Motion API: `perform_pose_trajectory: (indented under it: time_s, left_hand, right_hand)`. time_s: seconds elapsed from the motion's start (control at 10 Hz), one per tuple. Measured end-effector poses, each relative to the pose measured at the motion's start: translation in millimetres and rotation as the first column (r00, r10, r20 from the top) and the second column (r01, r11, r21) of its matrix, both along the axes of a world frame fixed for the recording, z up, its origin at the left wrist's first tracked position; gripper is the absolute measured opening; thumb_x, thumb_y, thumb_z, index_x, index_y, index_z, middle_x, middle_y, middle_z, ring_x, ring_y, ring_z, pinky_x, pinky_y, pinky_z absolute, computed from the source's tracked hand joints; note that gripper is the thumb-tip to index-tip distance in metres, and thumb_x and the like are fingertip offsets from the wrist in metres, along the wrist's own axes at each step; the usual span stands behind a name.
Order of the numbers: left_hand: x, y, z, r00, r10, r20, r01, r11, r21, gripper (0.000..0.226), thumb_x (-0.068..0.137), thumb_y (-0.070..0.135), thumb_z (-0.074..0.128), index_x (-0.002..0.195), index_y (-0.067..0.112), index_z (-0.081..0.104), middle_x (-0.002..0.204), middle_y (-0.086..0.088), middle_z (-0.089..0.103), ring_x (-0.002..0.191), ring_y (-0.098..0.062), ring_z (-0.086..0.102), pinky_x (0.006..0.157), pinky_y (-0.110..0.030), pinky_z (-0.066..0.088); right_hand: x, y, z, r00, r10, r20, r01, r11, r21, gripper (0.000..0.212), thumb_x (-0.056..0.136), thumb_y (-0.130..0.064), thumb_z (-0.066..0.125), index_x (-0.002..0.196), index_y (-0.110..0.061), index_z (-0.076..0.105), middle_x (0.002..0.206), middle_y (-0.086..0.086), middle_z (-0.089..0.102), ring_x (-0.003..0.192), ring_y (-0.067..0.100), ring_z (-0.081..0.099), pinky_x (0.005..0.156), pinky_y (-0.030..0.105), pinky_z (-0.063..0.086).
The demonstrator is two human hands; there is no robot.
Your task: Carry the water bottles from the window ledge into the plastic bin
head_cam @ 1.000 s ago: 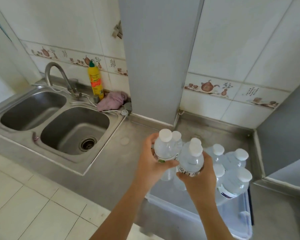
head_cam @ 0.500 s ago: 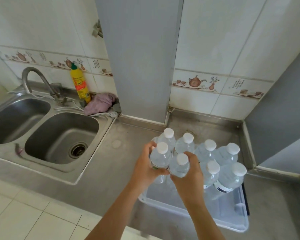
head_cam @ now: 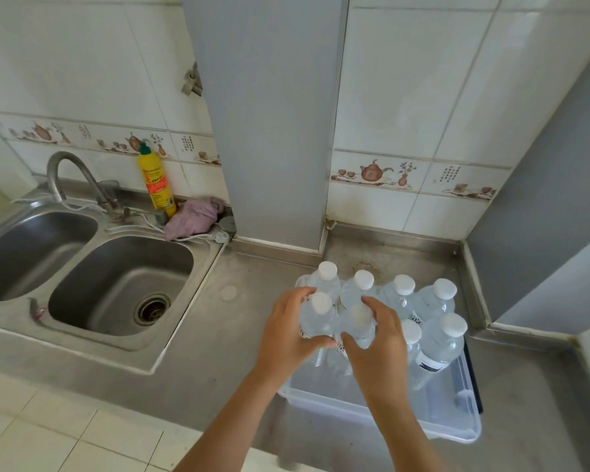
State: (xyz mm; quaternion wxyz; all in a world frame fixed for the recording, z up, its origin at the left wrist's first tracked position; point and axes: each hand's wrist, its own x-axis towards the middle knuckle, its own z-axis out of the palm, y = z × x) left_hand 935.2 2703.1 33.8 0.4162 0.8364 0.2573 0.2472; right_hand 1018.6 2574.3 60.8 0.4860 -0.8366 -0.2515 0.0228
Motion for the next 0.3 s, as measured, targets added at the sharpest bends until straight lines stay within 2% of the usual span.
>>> perform_pose_trajectory:
  time_s: [0.1, 0.2, 0.3]
  left_hand:
    - [-2, -1, 7, 0.998, -0.002, 0.057, 0.001, 1.0, 0.001, 0.076, 0.061, 0.056, 0.083, 0.125, 0.05, 0.041, 0.124, 0.028, 0.049, 0.113, 0.003, 0.048, 0.09, -0.003, 0.034]
    - [-1, 3, 16, 0.997, 0.004, 0.08, -0.004, 1.0, -0.002, 0.07, 0.068, 0.047, 0.083, 0.127, 0.044, 0.046, 0.125, 0.021, 0.053, 0.114, 0.0, 0.049, 0.09, -0.007, 0.036]
    - [-5, 3, 27, 0.996, -0.008, 0.091, 0.001, 0.998, 0.069, 0.055, 0.08, 0.045, 0.075, 0.128, 0.031, 0.053, 0.124, 0.019, 0.055, 0.114, -0.004, 0.052, 0.091, -0.012, 0.04]
  right_hand:
    - [-2, -4, 9, 0.999, -0.012, 0.039, 0.013, 1.0, -0.007, 0.06, 0.072, -0.001, 0.078, 0.125, -0.018, 0.054, 0.124, 0.0, 0.056, 0.101, 0.01, 0.053, 0.077, -0.002, 0.035]
    - [-7, -6, 17, 0.996, 0.012, 0.091, -0.01, 1.0, -0.023, 0.053, 0.075, -0.001, 0.075, 0.122, -0.018, 0.056, 0.126, 0.001, 0.056, 0.1, 0.016, 0.059, 0.078, 0.016, 0.042]
    - [-16, -8, 30, 0.992, 0.005, 0.129, 0.004, 0.998, -0.065, 0.042, 0.078, -0.008, 0.074, 0.116, -0.018, 0.06, 0.123, -0.001, 0.059, 0.097, 0.015, 0.061, 0.077, 0.018, 0.044]
